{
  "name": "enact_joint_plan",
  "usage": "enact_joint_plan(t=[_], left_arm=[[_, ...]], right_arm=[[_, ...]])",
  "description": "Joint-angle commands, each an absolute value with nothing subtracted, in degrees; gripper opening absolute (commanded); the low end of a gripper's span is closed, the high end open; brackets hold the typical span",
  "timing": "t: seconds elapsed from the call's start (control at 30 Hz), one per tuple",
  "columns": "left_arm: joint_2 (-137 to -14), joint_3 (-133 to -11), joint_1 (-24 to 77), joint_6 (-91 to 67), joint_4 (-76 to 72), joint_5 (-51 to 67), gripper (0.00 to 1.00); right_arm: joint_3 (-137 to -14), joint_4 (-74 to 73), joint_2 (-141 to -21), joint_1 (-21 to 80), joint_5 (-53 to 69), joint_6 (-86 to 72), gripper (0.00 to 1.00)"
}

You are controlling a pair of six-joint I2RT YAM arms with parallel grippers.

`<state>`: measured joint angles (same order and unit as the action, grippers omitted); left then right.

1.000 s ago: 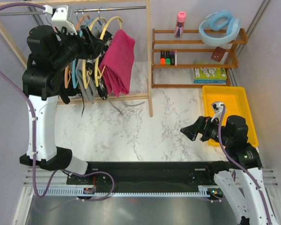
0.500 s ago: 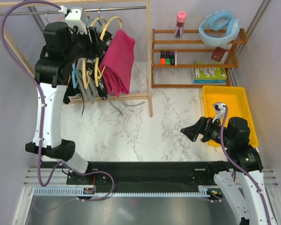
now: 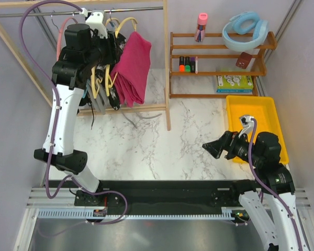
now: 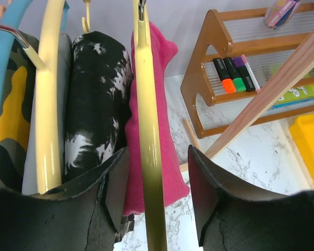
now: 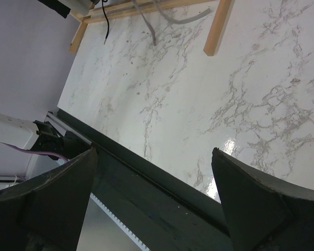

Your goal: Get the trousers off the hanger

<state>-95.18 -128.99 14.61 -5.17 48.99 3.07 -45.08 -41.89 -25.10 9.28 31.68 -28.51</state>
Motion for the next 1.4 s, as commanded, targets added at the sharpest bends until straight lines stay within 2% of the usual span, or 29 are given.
enact_joint_plan(t=[0.0, 0.17, 0.27, 0.3, 0.4, 0.67, 0.9, 1.37], left_arm=[[-96.94, -128.94, 14.77, -2.9, 46.76, 1.15, 0.55], [-97.21, -129.11, 15.38, -3.6, 45.8, 1.5, 0.47], [-97.03, -129.55, 15.64, -4.3, 45.35, 1.84, 0.32], [-97.12, -129.81, 15.64, -4.65, 45.44, 1.85, 0.19], [-96.33, -130.52, 15.64, -5.8, 45.26, 2.28, 0.02], [-93.34, -131.66, 16.61, -7.65, 44.65, 0.79, 0.02], [-88.95, -131.13, 19.07, -7.29, 39.73, -5.1, 0.02], [-80.07, -123.58, 19.07, -9.67, 33.32, -2.46, 0.02]], right_arm=[[-47.64, -42.19, -23.82, 9.49, 31.55, -29.35, 0.98], [-47.2, -42.54, -23.2, 9.58, 31.38, -29.62, 0.98], [-47.37, -42.54, -23.29, 9.58, 31.46, -29.71, 0.98], [-47.63, -42.54, -23.2, 9.58, 31.46, -29.71, 0.98], [-48.07, -42.54, -23.38, 9.58, 31.11, -29.53, 0.98], [-47.46, -42.63, -23.11, 9.58, 31.11, -29.44, 0.98], [-47.72, -42.36, -23.38, 9.67, 31.46, -29.35, 0.98], [-47.81, -42.63, -23.03, 9.58, 31.64, -29.18, 0.98]])
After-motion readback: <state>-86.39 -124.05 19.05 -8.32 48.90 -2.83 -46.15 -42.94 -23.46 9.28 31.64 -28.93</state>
